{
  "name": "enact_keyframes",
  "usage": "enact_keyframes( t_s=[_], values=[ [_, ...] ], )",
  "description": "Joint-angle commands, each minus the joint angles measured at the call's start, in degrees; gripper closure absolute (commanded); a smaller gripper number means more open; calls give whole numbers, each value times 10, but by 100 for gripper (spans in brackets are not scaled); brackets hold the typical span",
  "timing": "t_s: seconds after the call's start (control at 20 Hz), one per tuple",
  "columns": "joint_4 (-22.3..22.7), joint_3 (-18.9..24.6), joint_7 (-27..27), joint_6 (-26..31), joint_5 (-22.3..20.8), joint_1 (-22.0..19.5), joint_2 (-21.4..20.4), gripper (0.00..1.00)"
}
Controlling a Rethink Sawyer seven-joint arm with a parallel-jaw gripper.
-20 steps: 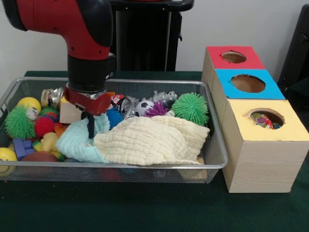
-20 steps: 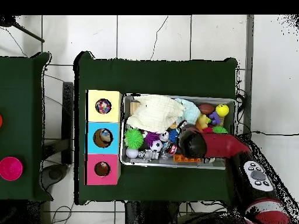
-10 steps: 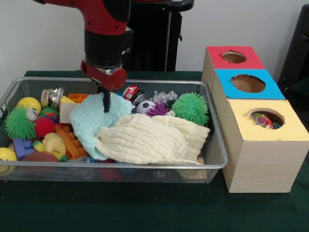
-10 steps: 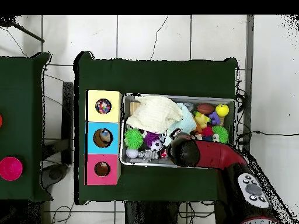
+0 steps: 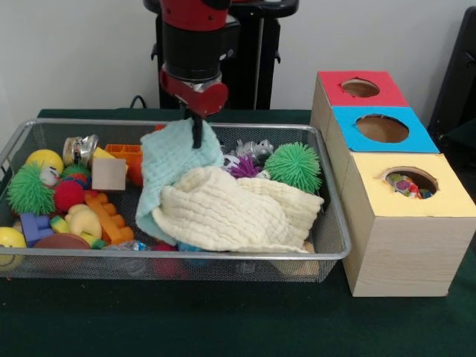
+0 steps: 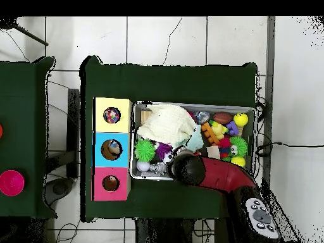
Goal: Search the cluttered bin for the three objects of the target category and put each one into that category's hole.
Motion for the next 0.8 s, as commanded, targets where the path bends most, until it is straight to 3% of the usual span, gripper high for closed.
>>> enact_keyframes(
  t_s=[0.05, 0.5, 0.7, 0.8],
  values=[
    [58, -16, 151, 50, 89, 59, 7, 100],
    [60, -61, 213, 60, 205, 180, 11, 100],
    [51, -72, 196, 40, 239, 198, 37, 100],
    [53, -61, 175, 12, 256, 188, 55, 100]
  ],
)
